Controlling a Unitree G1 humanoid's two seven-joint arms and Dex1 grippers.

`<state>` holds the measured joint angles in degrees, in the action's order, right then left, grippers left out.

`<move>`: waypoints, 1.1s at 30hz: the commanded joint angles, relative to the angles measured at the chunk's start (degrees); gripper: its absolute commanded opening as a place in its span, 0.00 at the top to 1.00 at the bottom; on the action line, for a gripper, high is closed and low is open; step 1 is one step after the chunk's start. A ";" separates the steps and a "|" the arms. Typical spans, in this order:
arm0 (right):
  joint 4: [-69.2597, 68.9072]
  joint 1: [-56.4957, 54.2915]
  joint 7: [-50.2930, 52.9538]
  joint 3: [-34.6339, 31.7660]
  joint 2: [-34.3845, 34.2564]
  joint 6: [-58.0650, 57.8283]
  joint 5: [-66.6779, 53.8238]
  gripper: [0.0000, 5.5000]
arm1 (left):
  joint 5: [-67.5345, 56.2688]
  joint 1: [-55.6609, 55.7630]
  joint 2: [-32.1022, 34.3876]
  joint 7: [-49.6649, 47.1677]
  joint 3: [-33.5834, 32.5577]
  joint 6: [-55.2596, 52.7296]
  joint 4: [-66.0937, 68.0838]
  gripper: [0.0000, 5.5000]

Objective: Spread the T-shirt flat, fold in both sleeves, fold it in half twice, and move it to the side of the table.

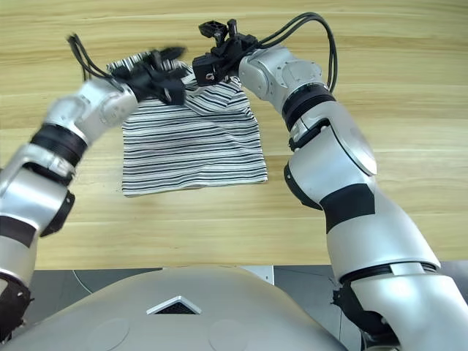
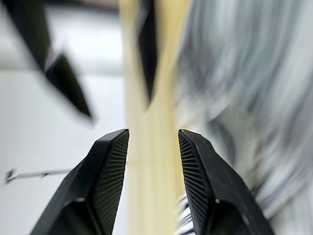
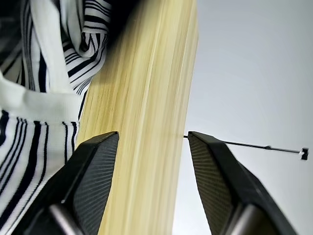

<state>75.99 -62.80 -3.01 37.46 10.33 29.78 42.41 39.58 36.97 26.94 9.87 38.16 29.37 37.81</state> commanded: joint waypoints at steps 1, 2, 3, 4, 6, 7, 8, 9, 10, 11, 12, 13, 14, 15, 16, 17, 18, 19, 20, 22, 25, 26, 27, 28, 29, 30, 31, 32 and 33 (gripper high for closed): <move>-2.11 1.00 -5.08 -5.61 2.60 3.86 -6.22 0.52 | -1.71 -6.34 3.32 8.87 -2.02 -5.13 -12.56 0.66; -2.92 1.36 -6.60 -6.90 3.21 4.95 -7.78 0.52 | -2.01 -7.95 3.83 10.94 -2.30 -6.29 -15.31 0.66; -3.65 1.69 -8.13 -8.20 3.88 5.77 -9.28 0.52 | -2.14 -9.13 4.13 12.35 -2.56 -7.29 -17.38 0.66; -4.25 1.95 -9.32 -9.10 4.49 6.29 -10.31 0.52 | -2.10 -9.97 4.20 13.32 -3.01 -8.28 -18.82 0.66; -5.33 2.32 -10.57 -10.25 5.75 6.84 -11.41 0.52 | -2.18 -10.84 4.19 14.53 -3.98 -9.72 -20.88 0.66; -5.77 2.47 -11.04 -10.73 6.24 6.92 -11.77 0.52 | -2.61 -11.39 4.18 15.43 -4.38 -10.32 -22.18 0.66; -6.24 2.42 -11.63 -11.28 6.73 6.92 -12.20 0.52 | -3.13 -11.86 4.25 16.63 -4.81 -10.96 -23.81 0.66; -6.64 2.64 -11.99 -11.66 7.26 6.92 -12.54 0.52 | -3.48 -12.37 4.09 17.47 -4.97 -11.31 -24.80 0.66; -7.05 2.96 -12.38 -12.06 7.79 6.95 -12.87 0.52 | -3.57 -12.64 3.69 17.79 -5.03 -11.39 -24.82 0.66; -7.41 3.35 -12.66 -12.34 8.18 7.01 -13.08 0.52 | -3.49 -12.87 3.39 17.89 -4.92 -11.35 -24.32 0.66; -7.71 3.76 -12.99 -12.59 8.48 7.09 -13.26 0.52 | -3.09 -13.08 3.20 17.56 -4.59 -11.05 -22.95 0.66; -7.94 4.01 -13.25 -12.77 8.54 7.13 -13.32 0.52 | -2.51 -13.35 3.16 17.07 -4.30 -10.84 -21.62 0.66; -8.12 4.23 -13.47 -12.92 8.59 7.14 -13.36 0.52 | -1.83 -13.68 3.19 16.53 -3.87 -10.51 -19.66 0.66; -8.25 4.36 -13.61 -13.03 8.59 7.11 -13.36 0.52 | -1.25 -13.94 3.23 16.00 -3.52 -10.12 -18.00 0.66; -8.30 4.43 -13.70 -13.10 8.47 7.06 -13.32 0.52 | -0.68 -14.34 3.35 15.55 -3.24 -9.65 -16.33 0.66; -8.29 4.47 -13.74 -13.14 8.34 7.01 -13.28 0.52 | -0.27 -14.84 3.54 15.08 -2.99 -9.11 -14.80 0.66; -8.25 4.48 -13.74 -13.16 8.19 6.94 -13.24 0.52 | 0.10 -15.24 3.81 14.74 -2.76 -8.64 -13.83 0.66; -8.17 4.47 -13.74 -13.16 8.02 6.87 -13.18 0.52 | 0.57 -15.61 4.20 14.40 -2.46 -8.04 -13.10 0.66; -8.11 4.47 -13.75 -13.14 7.87 6.82 -13.12 0.52 | 1.46 -15.95 4.80 13.83 -1.94 -7.32 -12.24 0.66; -8.11 4.64 -13.84 -13.05 7.62 6.81 -13.05 0.52 | 2.72 -16.89 6.28 14.05 -1.20 -6.07 -12.16 0.66; -7.85 5.09 -14.18 -12.83 7.17 6.86 -12.91 0.52 | 3.33 -18.62 8.56 15.38 -0.52 -4.54 -14.45 0.66; -7.74 5.46 -15.11 -13.14 6.80 6.90 -13.52 0.52 | 3.76 -19.50 9.76 15.90 -0.32 -4.11 -16.70 0.66; -7.69 5.96 -16.47 -13.59 6.37 7.00 -14.40 0.52 | 4.27 -20.31 10.90 16.40 -0.11 -3.71 -19.07 0.66; -7.88 7.03 -20.36 -14.69 5.58 7.16 -16.81 0.52 | 4.65 -21.19 12.15 17.37 0.03 -3.39 -22.05 0.66; -8.92 9.12 -27.90 -15.93 4.42 7.13 -20.87 0.52 | 4.66 -22.09 13.40 18.62 -0.14 -3.31 -25.27 0.66; -10.15 11.05 -34.91 -17.03 3.54 6.69 -24.54 0.52 | 4.67 -22.64 14.22 19.63 -0.33 -3.38 -27.56 0.66; -12.47 13.34 -42.04 -17.83 2.96 5.33 -28.46 0.52 | 4.67 -22.85 14.84 20.49 -0.57 -3.47 -29.28 0.66; -15.10 15.41 -47.31 -17.91 2.94 3.96 -31.07 0.52 | 4.62 -22.89 15.19 21.15 -0.80 -3.60 -30.36 0.66; -17.40 16.91 -50.79 -17.95 3.17 2.59 -32.78 0.52 | 4.62 -22.92 15.34 21.63 -0.99 -3.79 -31.01 0.66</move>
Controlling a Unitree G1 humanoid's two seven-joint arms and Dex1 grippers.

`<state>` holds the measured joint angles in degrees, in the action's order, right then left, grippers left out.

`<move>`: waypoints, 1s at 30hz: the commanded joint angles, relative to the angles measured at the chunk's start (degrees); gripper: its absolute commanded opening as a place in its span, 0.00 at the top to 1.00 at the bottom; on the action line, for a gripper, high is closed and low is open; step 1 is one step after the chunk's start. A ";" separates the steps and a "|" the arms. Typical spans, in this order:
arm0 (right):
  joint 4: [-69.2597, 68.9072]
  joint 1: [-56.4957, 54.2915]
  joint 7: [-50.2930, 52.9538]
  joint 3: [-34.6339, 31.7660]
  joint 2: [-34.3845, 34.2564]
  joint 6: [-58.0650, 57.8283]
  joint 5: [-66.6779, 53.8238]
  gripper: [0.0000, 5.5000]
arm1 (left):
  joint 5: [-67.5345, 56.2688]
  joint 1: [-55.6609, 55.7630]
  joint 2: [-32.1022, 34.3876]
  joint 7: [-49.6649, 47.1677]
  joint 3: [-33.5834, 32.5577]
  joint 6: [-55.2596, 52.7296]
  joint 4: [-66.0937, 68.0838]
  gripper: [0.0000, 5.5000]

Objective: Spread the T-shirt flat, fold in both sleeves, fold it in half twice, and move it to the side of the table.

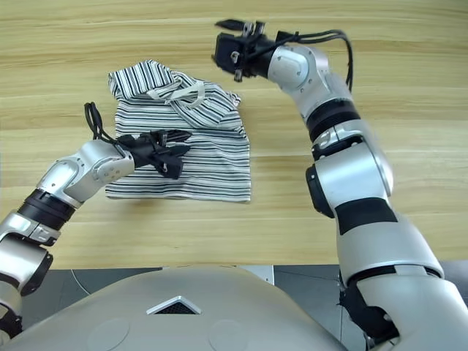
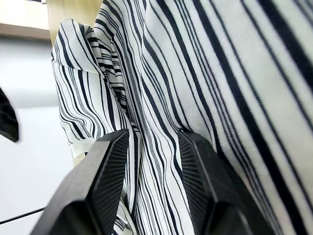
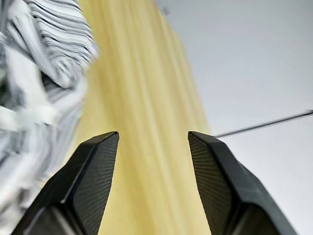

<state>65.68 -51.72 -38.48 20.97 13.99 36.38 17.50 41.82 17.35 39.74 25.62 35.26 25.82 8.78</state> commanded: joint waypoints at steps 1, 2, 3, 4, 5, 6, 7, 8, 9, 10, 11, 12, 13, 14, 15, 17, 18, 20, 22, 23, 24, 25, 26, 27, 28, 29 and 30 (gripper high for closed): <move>-10.16 7.54 -18.96 -1.49 -0.32 -6.23 -9.90 0.52 | 2.32 -3.53 2.75 6.30 1.67 -0.44 -2.60 0.66; -13.77 9.34 -21.87 -1.47 -0.20 -8.77 -11.69 0.52 | 2.27 -3.99 2.97 6.66 1.42 -0.63 -3.18 0.66; -17.04 10.83 -23.93 -1.48 -0.05 -11.10 -13.03 0.52 | 2.23 -4.37 3.16 6.97 1.23 -0.73 -3.63 0.66; -20.62 12.42 -25.66 -1.27 0.08 -13.60 -14.17 0.52 | 2.25 -4.82 3.32 7.16 1.13 -0.84 -4.01 0.66; -23.76 13.71 -26.76 -0.99 0.26 -15.77 -14.85 0.52 | 2.32 -5.21 3.39 7.28 1.05 -0.95 -4.30 0.66; -26.19 14.64 -27.06 -0.61 0.52 -17.20 -14.75 0.52 | 2.39 -5.61 3.47 7.43 0.99 -1.04 -4.58 0.66; -27.96 15.35 -27.20 -0.47 0.57 -18.86 -14.76 0.52 | 2.47 -6.09 3.62 7.54 0.87 -1.12 -4.96 0.66; -28.85 15.75 -26.80 -0.29 0.63 -19.75 -14.31 0.52 | 2.52 -6.69 3.88 7.67 0.70 -1.21 -5.53 0.66; -29.37 16.03 -26.18 -0.20 0.71 -20.50 -13.81 0.52 | 2.57 -7.20 4.11 7.78 0.52 -1.26 -6.07 0.66; -29.67 16.22 -25.54 -0.26 0.75 -21.35 -13.51 0.52 | 2.65 -7.70 4.32 7.87 0.31 -1.29 -6.63 0.66; -29.35 16.22 -24.32 -0.25 0.98 -21.49 -12.68 0.52 | 2.74 -8.33 4.54 7.99 0.21 -1.30 -7.26 0.66; -28.42 15.89 -22.84 -0.29 1.26 -21.60 -11.74 0.52 | 2.80 -9.21 5.01 8.25 0.10 -1.32 -8.15 0.66; -26.20 15.09 -20.81 -0.13 1.50 -21.09 -10.30 0.52 | 2.87 -10.25 5.54 8.45 -0.01 -1.36 -9.05 0.66; -24.23 14.37 -19.16 -0.01 1.62 -20.67 -9.16 0.52 | 2.92 -11.02 5.97 8.68 -0.17 -1.43 -9.86 0.66; -21.79 13.43 -17.21 0.23 1.63 -20.04 -7.83 0.52 | 3.00 -11.60 6.24 8.86 -0.39 -1.56 -10.51 0.66; -17.26 11.72 -13.86 0.75 1.55 -18.78 -5.46 0.52 | 3.04 -12.19 6.49 9.20 -0.80 -1.78 -11.52 0.66; -14.33 10.63 -11.73 1.21 1.50 -17.92 -3.96 0.52 | 3.04 -12.44 6.58 9.36 -0.97 -1.88 -11.95 0.66; -8.66 8.50 -7.69 2.47 1.43 -16.19 -0.73 0.52 | 3.13 -12.94 6.56 9.52 -1.19 -2.19 -12.59 0.66; -3.54 6.45 -3.56 4.13 1.58 -14.75 2.71 0.52 | 3.24 -13.26 6.33 9.64 -1.36 -2.58 -13.14 0.66; -0.92 5.31 -0.94 5.46 1.74 -14.13 4.94 0.52 | 3.27 -13.43 6.09 9.64 -1.50 -2.87 -13.46 0.66; 1.13 4.36 1.31 6.60 1.89 -13.61 6.84 0.52 | 3.32 -13.50 5.86 9.69 -1.59 -3.15 -13.77 0.66; 3.16 3.32 3.79 7.90 2.02 -13.44 8.81 0.52 | 3.26 -13.72 5.63 9.72 -1.71 -3.54 -14.16 0.66; 4.94 2.36 6.08 9.13 2.06 -13.52 10.65 0.52 | 3.22 -14.02 5.53 9.72 -1.80 -3.88 -14.53 0.66; 6.58 1.38 8.23 10.19 1.98 -14.14 12.27 0.52 | 3.23 -14.52 5.51 9.56 -1.91 -4.17 -14.81 0.66; 8.00 0.58 10.05 11.10 1.90 -14.73 13.64 0.52 | 3.22 -14.99 5.40 9.48 -2.06 -4.50 -15.02 0.66; 9.41 -0.39 12.44 12.13 1.76 -16.05 15.25 0.52 | 3.30 -15.52 5.26 9.29 -2.20 -4.87 -15.19 0.66; 10.47 -1.14 14.36 12.83 1.65 -17.25 16.40 0.52 | 3.36 -15.94 5.05 9.17 -2.30 -5.29 -15.34 0.66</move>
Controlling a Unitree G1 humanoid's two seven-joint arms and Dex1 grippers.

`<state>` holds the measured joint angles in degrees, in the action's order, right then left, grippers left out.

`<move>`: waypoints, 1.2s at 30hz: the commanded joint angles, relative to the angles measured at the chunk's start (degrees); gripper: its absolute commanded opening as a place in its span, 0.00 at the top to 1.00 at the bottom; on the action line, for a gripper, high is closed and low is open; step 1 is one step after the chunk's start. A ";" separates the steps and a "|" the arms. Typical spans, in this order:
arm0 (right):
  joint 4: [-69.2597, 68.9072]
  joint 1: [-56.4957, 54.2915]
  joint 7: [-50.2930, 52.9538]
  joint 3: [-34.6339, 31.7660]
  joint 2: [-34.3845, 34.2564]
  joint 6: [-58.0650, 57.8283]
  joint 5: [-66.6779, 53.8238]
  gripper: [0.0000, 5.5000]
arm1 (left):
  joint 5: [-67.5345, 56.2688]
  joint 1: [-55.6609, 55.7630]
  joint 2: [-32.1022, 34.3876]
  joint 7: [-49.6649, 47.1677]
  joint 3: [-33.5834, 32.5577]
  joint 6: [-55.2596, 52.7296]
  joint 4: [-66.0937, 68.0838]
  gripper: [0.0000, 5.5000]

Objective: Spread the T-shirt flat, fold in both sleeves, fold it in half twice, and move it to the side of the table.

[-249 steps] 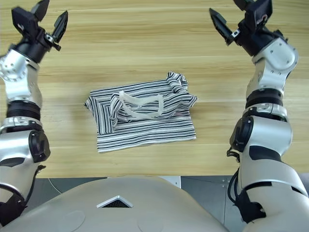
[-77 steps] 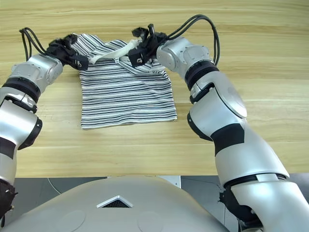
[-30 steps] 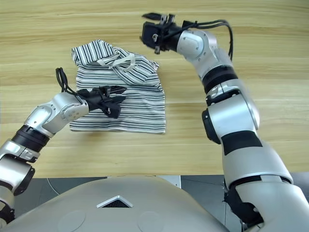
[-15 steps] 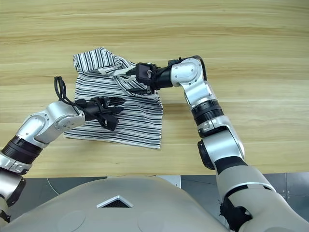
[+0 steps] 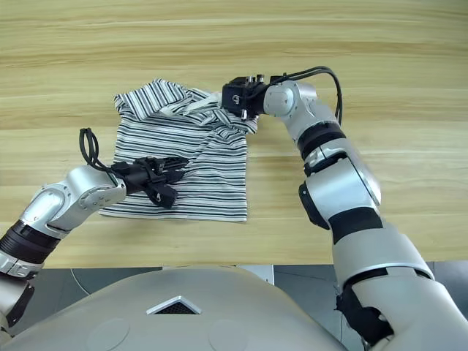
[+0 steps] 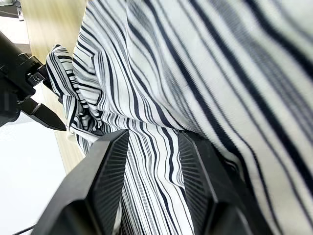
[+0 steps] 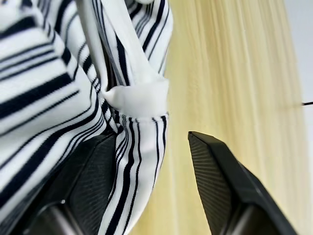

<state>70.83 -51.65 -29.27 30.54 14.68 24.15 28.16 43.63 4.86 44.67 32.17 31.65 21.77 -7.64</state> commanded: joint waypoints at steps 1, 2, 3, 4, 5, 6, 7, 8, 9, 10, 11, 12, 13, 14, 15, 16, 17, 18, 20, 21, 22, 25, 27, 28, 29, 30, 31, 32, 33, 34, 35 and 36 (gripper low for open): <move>6.26 -1.86 6.97 3.71 0.83 -6.63 6.57 0.52 | 1.61 -3.89 0.01 2.47 1.21 -1.59 0.95 0.66; 6.99 -2.42 8.68 4.04 0.75 -8.10 7.33 0.52 | 1.70 -4.27 -0.04 2.36 1.15 -1.82 0.86 0.66; 7.50 -2.90 9.98 3.89 0.61 -9.12 7.61 0.52 | 1.74 -4.55 -0.19 2.34 1.10 -2.11 0.86 0.66; 7.78 -3.28 10.78 3.64 0.46 -9.44 7.68 0.52 | 1.84 -4.65 -0.36 2.34 1.11 -2.28 0.92 0.66; 7.75 -3.69 11.08 2.98 0.06 -8.61 7.20 0.52 | 1.83 -4.64 -0.57 2.38 1.09 -2.41 1.01 0.66; 7.58 -4.07 11.32 2.31 -0.34 -7.47 6.69 0.52 | 1.81 -4.57 -0.76 2.39 1.04 -2.46 1.15 0.66; 7.14 -4.70 12.50 2.25 -0.73 -5.54 6.77 0.52 | 1.87 -4.43 -0.93 2.28 1.02 -2.43 1.52 0.66; 6.64 -5.25 13.91 2.45 -0.95 -3.45 7.22 0.52 | 1.92 -4.24 -1.06 2.21 1.04 -2.35 1.90 0.66; 5.90 -5.78 14.41 2.48 -1.23 -0.66 7.34 0.52 | 1.98 -3.90 -1.34 2.17 1.12 -2.35 2.40 0.66; 5.30 -6.14 14.50 2.45 -1.48 1.91 7.33 0.52 | 1.96 -3.49 -1.72 2.09 1.13 -2.37 2.86 0.66; 4.67 -6.37 14.33 2.24 -1.68 4.71 7.04 0.52 | 1.88 -2.92 -2.21 1.93 1.10 -2.36 3.36 0.66; 4.05 -6.45 13.50 1.97 -1.86 7.38 6.57 0.52 | 1.39 -2.14 -3.00 1.79 0.94 -2.46 3.98 0.66; 3.38 -6.43 12.64 1.74 -1.88 9.92 6.16 0.52 | 0.76 -1.06 -4.05 1.73 0.74 -2.72 4.80 0.66; 2.90 -6.42 11.64 1.54 -1.87 11.72 5.85 0.52 | 0.58 -0.10 -4.85 1.55 0.67 -2.81 5.57 0.66; 2.65 -6.48 10.81 1.43 -1.88 12.96 5.72 0.52 | 0.49 0.73 -5.46 1.48 0.59 -2.80 6.43 0.66; 2.45 -6.70 10.25 1.21 -1.82 13.53 5.58 0.52 | 0.28 1.14 -5.77 1.91 0.63 -2.73 6.68 0.66; 2.39 -6.97 10.01 1.10 -1.73 13.60 5.67 0.52 | 0.13 1.24 -5.75 2.36 0.68 -2.52 6.59 0.66; 2.41 -7.40 10.09 0.97 -1.59 13.33 5.87 0.52 | -0.45 0.76 -5.20 3.35 0.55 -2.38 5.61 0.66; 2.70 -8.33 10.72 0.59 -1.24 11.96 6.25 0.52 | -1.79 -0.69 -2.80 5.83 0.16 -1.66 2.51 0.66; 3.12 -8.82 11.58 0.24 -0.88 9.92 6.37 0.52 | -2.67 -1.73 -0.84 7.73 -0.11 -1.17 0.38 0.66; 3.71 -9.22 12.29 0.28 -0.39 7.51 6.89 0.52 | -3.72 -3.04 1.19 9.79 -0.40 -0.93 -1.81 0.66; 5.55 -9.92 14.15 -0.49 0.51 0.64 7.00 0.52 | -5.56 -6.30 4.80 13.27 -1.35 -1.25 -6.78 0.66; 6.45 -10.29 15.55 -0.81 1.05 -2.97 7.28 0.52 | -6.21 -6.78 5.26 13.98 -2.04 -1.67 -8.10 0.66; 6.80 -10.43 16.20 -0.94 1.37 -4.49 7.41 0.52 | -6.42 -6.85 5.31 14.19 -2.32 -1.85 -8.31 0.66; 7.05 -10.48 16.60 -1.04 1.65 -5.60 7.49 0.52 | -6.57 -6.95 5.32 14.43 -2.52 -1.96 -8.37 0.66; 7.24 -10.49 16.81 -1.26 1.85 -6.39 7.47 0.52 | -6.69 -7.26 5.40 14.61 -2.66 -2.06 -8.44 0.66; 7.32 -10.45 16.87 -1.46 2.02 -6.86 7.40 0.52 | -6.82 -7.42 5.49 14.81 -2.75 -2.00 -8.52 0.66; 7.31 -10.27 16.56 -1.70 2.01 -6.73 7.21 0.52 | -7.03 -7.47 5.53 15.04 -2.92 -1.95 -8.85 0.66; 7.14 -9.91 15.83 -2.06 1.79 -5.91 6.78 0.52 | -7.33 -6.95 5.13 15.11 -3.08 -1.87 -9.30 0.66; 6.91 -9.61 15.22 -2.38 1.52 -4.87 6.46 0.52 | -7.68 -6.20 4.41 15.13 -3.40 -2.26 -9.76 0.66; 6.62 -9.34 14.75 -2.62 1.28 -3.74 6.22 0.52 | -8.10 -5.09 3.35 15.05 -3.75 -2.81 -10.08 0.66; 6.25 -9.07 14.19 -2.81 1.07 -2.47 6.01 0.52 | -8.83 -3.48 1.85 14.90 -4.24 -3.66 -10.34 0.66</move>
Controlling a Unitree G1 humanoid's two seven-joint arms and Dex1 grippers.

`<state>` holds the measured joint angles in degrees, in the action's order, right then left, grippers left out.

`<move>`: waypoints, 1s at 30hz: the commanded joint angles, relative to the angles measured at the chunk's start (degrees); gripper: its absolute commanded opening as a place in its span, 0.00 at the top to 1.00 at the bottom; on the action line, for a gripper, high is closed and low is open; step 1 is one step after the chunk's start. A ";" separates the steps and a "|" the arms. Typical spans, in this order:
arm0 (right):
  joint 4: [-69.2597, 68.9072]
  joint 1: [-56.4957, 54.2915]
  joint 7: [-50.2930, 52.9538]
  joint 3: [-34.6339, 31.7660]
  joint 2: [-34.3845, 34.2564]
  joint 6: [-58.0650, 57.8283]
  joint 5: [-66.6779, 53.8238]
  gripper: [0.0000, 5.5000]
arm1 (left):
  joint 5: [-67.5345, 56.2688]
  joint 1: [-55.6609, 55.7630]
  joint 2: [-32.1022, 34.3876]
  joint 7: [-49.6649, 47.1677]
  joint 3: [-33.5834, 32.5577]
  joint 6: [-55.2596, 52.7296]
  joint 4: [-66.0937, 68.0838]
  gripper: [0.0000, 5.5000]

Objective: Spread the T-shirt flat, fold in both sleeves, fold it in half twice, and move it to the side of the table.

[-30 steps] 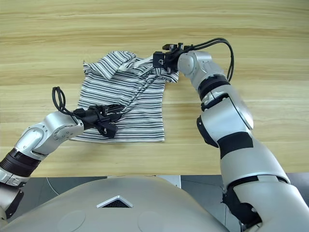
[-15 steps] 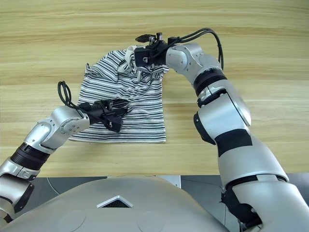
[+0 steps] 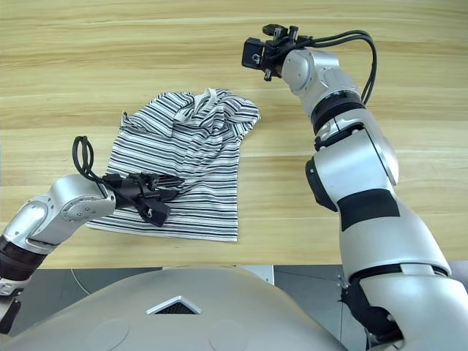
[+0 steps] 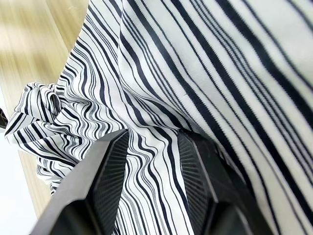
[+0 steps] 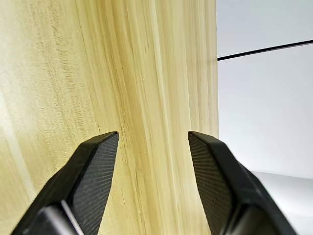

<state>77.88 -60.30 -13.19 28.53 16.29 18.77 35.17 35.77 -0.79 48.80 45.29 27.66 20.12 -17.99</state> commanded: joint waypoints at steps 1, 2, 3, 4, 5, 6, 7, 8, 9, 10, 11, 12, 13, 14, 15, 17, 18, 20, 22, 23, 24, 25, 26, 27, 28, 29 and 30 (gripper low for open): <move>-1.58 0.09 -2.94 -1.37 -0.65 4.97 -1.72 0.52 | -3.05 5.45 -5.46 1.44 -1.46 -4.41 -0.39 0.66; -2.43 0.64 -4.28 -1.94 -0.71 7.02 -2.63 0.52 | -5.21 8.82 -8.48 1.16 -2.81 -6.97 -0.69 0.66; -3.80 1.54 -6.24 -2.87 -0.72 9.55 -4.07 0.52 | -8.43 13.18 -11.77 0.82 -4.93 -10.37 -0.44 0.66; -5.02 2.35 -8.07 -3.67 -0.72 11.50 -5.49 0.52 | -10.98 16.79 -14.17 0.54 -6.77 -13.04 0.39 0.66; -6.00 3.02 -9.48 -4.22 -0.67 12.84 -6.51 0.52 | -12.57 19.22 -15.47 0.39 -8.00 -14.73 1.45 0.66; -7.15 3.82 -10.85 -4.71 -0.56 14.02 -7.48 0.52 | -13.78 21.17 -16.07 0.46 -8.83 -15.61 3.13 0.66; -8.41 4.76 -12.20 -5.12 -0.39 14.99 -8.48 0.52 | -14.93 22.28 -16.38 0.82 -9.35 -16.47 4.85 0.66; -9.59 5.65 -13.34 -5.44 -0.24 15.67 -9.29 0.52 | -15.79 22.99 -16.54 1.05 -9.67 -16.96 6.39 0.66; -10.84 6.60 -14.61 -5.75 -0.12 16.20 -10.10 0.52 | -16.24 23.59 -16.60 0.98 -9.88 -17.20 8.12 0.66; -12.42 7.83 -16.25 -6.09 -0.06 16.51 -11.12 0.52 | -16.09 24.26 -16.51 0.42 -9.92 -16.99 10.98 0.66; -13.98 9.06 -17.84 -6.30 -0.09 16.68 -11.98 0.52 | -15.59 24.99 -16.27 -0.43 -9.85 -16.32 14.54 0.66; -15.79 10.50 -19.22 -6.22 -0.02 16.86 -12.52 0.52 | -14.60 26.02 -16.07 -1.95 -9.64 -15.06 19.38 0.66; -17.50 11.66 -20.23 -5.98 0.09 16.79 -12.81 0.52 | -13.64 27.01 -15.90 -3.40 -9.41 -13.74 23.81 0.66; -19.50 12.99 -21.33 -5.73 0.20 16.60 -13.20 0.52 | -12.84 28.14 -15.94 -5.11 -9.19 -12.35 29.10 0.66; -21.29 14.07 -22.24 -5.64 0.27 16.24 -13.51 0.52 | -12.24 29.11 -15.99 -6.39 -9.00 -11.12 33.39 0.66; -25.79 16.78 -24.29 -5.33 0.42 15.49 -14.23 0.52 | -10.19 31.67 -16.14 -9.97 -7.96 -7.79 44.09 0.66; -28.13 18.05 -25.17 -5.22 0.48 14.93 -14.59 0.52 | -9.46 32.91 -16.45 -11.42 -7.51 -6.23 48.59 0.66; -33.25 20.52 -26.96 -5.01 0.51 13.49 -15.66 0.52 | -8.61 35.54 -17.59 -14.16 -6.79 -3.50 56.85 0.66; -38.57 22.80 -28.40 -4.85 0.58 11.54 -16.47 0.52 | -8.36 38.46 -19.27 -16.51 -6.42 -1.21 64.84 0.66; -40.77 23.76 -28.99 -4.79 0.73 10.53 -16.68 0.52 | -8.56 39.64 -20.08 -17.13 -6.39 -0.21 67.98 0.66; -43.00 24.77 -29.61 -4.60 0.96 9.52 -16.83 0.52 | -8.98 40.52 -20.92 -17.25 -6.44 0.66 70.29 0.66; -44.97 25.76 -30.16 -4.36 1.23 8.63 -16.92 0.52 | -9.41 41.09 -21.71 -17.19 -6.48 1.48 71.93 0.66; -46.75 26.59 -30.68 -4.19 1.45 7.75 -16.98 0.52 | -9.63 41.51 -22.29 -17.09 -6.46 2.29 73.14 0.66; -48.47 27.61 -31.35 -3.80 1.58 6.91 -16.94 0.52 | -9.88 41.82 -22.97 -17.03 -6.51 2.93 74.29 0.66; -49.69 28.64 -31.94 -3.23 1.62 6.24 -16.65 0.52 | -9.65 42.23 -23.57 -17.66 -6.38 3.51 76.01 0.66; -50.50 29.49 -32.50 -2.66 1.62 5.69 -16.40 0.52 | -9.47 42.62 -23.99 -18.28 -6.41 3.85 77.64 0.66; -50.96 30.25 -32.92 -2.01 1.69 5.31 -15.97 0.52 | -9.18 43.15 -24.21 -19.19 -6.49 3.91 79.51 0.66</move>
<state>28.63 -31.88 -44.75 25.15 17.20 25.76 18.85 26.13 40.23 24.95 27.69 20.74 23.45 58.16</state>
